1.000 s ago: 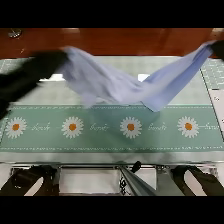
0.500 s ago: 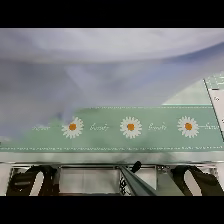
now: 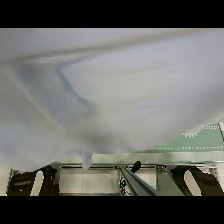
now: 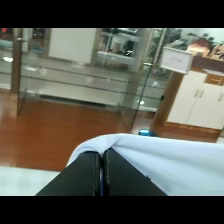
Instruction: Fold the shirts.
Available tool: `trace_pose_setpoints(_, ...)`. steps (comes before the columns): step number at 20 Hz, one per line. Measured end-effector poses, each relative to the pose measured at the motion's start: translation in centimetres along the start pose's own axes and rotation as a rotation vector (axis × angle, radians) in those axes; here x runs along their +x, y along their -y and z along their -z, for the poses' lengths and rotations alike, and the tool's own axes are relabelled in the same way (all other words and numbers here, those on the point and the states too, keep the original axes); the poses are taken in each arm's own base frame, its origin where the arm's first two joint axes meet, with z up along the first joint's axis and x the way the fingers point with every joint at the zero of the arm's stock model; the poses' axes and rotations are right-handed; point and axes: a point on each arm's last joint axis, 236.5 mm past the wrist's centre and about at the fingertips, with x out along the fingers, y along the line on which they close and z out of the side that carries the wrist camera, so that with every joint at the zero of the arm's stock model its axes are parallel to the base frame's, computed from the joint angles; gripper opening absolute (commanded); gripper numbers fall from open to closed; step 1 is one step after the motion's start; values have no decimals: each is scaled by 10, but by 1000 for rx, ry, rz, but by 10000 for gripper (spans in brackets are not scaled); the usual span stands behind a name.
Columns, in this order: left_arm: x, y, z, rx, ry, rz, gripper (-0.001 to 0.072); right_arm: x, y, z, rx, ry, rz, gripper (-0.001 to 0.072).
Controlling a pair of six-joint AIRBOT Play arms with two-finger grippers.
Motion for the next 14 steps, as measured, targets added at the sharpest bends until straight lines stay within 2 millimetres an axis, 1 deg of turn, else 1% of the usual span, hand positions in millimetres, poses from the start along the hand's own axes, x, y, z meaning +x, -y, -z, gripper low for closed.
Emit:
trace_pose_setpoints(1, 1, -4, 1, 3, -11, -19, 13, 0, 3, 2, -4, -8, 12, 25)
trace_pose_setpoints(3, 0, -7, -5, 8, 2, -36, 13, -1, 9, 4, -15, -17, 36, 26)
trace_pose_setpoints(4, -2, -7, -11, 13, 21, -41, 13, -2, 10, 3, -18, -16, 44, 25)
trace_pose_setpoints(6, -11, -3, -30, 26, 84, -39, 13, -5, 12, 0, -24, -6, 52, 26)
trace_pose_setpoints(9, -33, 9, -59, 80, 175, -27, 13, -20, 9, -21, -34, 63, 50, 26)
trace_pose_setpoints(11, -49, 17, -73, 119, 221, -21, 13, -33, 6, -35, -42, 107, 49, 26)
trace_pose_setpoints(12, -53, 18, -73, 131, 216, -22, 13, -39, 5, -38, -45, 113, 48, 26)
trace_pose_setpoints(14, -57, 18, -63, 146, 167, -29, 13, -49, 2, -38, -48, 100, 45, 26)
